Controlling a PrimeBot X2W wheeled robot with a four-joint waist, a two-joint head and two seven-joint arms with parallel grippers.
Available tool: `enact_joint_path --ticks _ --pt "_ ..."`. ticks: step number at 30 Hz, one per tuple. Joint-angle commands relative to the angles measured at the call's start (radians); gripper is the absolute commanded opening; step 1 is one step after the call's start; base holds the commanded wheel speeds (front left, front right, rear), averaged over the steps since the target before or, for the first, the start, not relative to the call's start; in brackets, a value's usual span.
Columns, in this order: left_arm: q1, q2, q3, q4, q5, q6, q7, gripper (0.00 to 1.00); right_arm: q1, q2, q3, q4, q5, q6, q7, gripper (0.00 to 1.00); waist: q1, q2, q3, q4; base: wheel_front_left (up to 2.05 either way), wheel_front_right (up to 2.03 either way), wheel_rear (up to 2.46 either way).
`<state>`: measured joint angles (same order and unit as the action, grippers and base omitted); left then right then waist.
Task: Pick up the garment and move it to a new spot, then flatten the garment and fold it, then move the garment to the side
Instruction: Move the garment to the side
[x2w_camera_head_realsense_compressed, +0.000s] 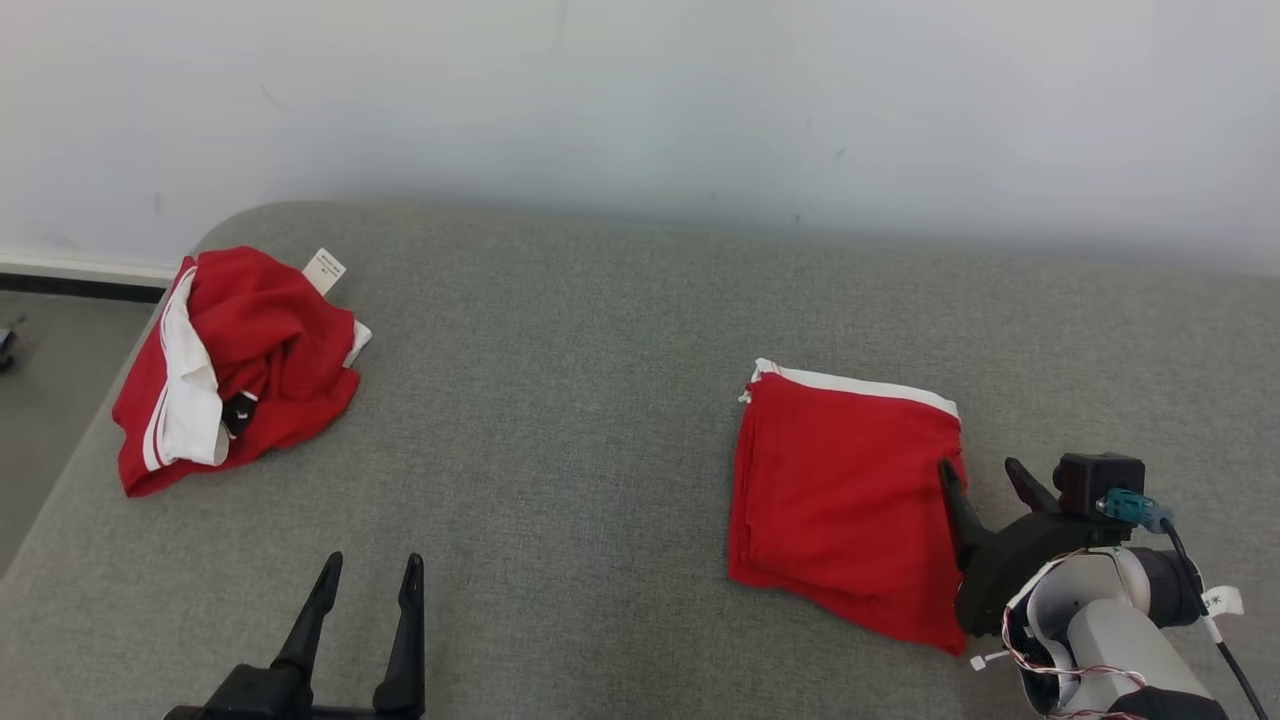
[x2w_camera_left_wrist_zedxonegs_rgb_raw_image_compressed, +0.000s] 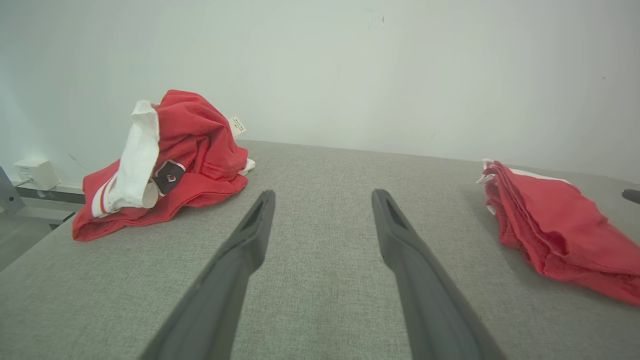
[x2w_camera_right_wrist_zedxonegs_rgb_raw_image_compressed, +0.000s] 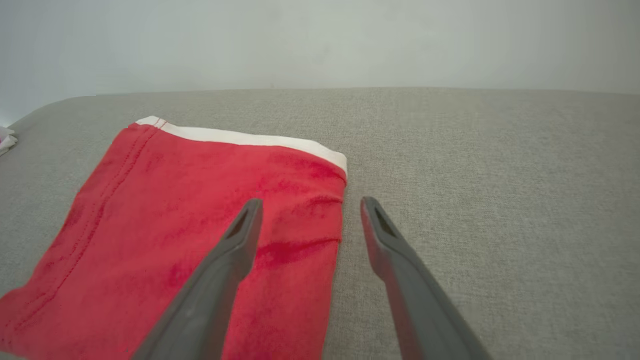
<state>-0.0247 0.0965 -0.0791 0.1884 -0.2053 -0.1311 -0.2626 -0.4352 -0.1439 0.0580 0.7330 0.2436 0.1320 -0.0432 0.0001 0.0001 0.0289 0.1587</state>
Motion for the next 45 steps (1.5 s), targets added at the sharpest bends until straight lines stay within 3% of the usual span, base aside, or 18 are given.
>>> enact_joint_path --ticks 1,14,15,16,17,29,36,45 --pt "-0.017 -0.004 0.0 0.002 -0.007 0.001 -0.003 1.0 -0.02 0.001 -0.008 0.041 -0.006 -0.002 0.004 1.0 -0.0001 -0.0001 0.026 0.022 0.0 0.0 0.0" --pt "-0.055 -0.009 -0.002 0.008 -0.003 0.001 -0.003 1.0 -0.096 0.047 0.01 0.307 0.006 -0.002 -0.028 1.0 -0.0001 -0.0001 0.086 0.037 0.0 0.0 0.0" --pt "-0.058 -0.01 -0.002 0.008 -0.002 0.001 -0.003 1.0 -0.099 0.053 0.016 0.318 0.019 -0.002 -0.032 0.76 -0.0001 -0.0001 0.089 0.036 0.0 0.0 0.0" --pt "-0.061 -0.01 -0.003 0.01 -0.001 0.001 -0.003 1.0 -0.103 0.058 0.025 0.327 0.029 -0.002 -0.035 0.12 -0.0001 -0.0001 0.09 0.034 0.0 0.0 0.0" --pt "-0.063 -0.01 -0.002 0.01 -0.001 0.001 -0.003 1.0 -0.107 0.06 0.034 0.336 0.038 0.0 -0.039 0.0 -0.0001 -0.0001 0.091 0.033 0.0 0.0 0.0" --pt "-0.082 -0.01 0.005 -0.014 -0.002 0.001 -0.003 1.0 -0.241 -0.031 0.189 0.336 0.053 -0.002 -0.073 0.0 -0.0001 -0.0001 0.154 -0.016 0.0 0.0 0.0" --pt "-0.137 -0.001 0.003 -0.058 0.003 0.001 -0.003 1.0 -0.365 -0.137 0.346 0.275 0.059 -0.002 -0.048 0.0 -0.0001 -0.0001 0.291 -0.091 0.0 0.0 0.0" --pt "-0.211 0.049 0.007 -0.148 0.019 0.001 -0.003 1.0 -0.543 -0.321 0.521 0.16 0.122 -0.002 0.003 0.0 -0.0001 -0.0001 0.466 -0.232 0.0 0.0 0.0"
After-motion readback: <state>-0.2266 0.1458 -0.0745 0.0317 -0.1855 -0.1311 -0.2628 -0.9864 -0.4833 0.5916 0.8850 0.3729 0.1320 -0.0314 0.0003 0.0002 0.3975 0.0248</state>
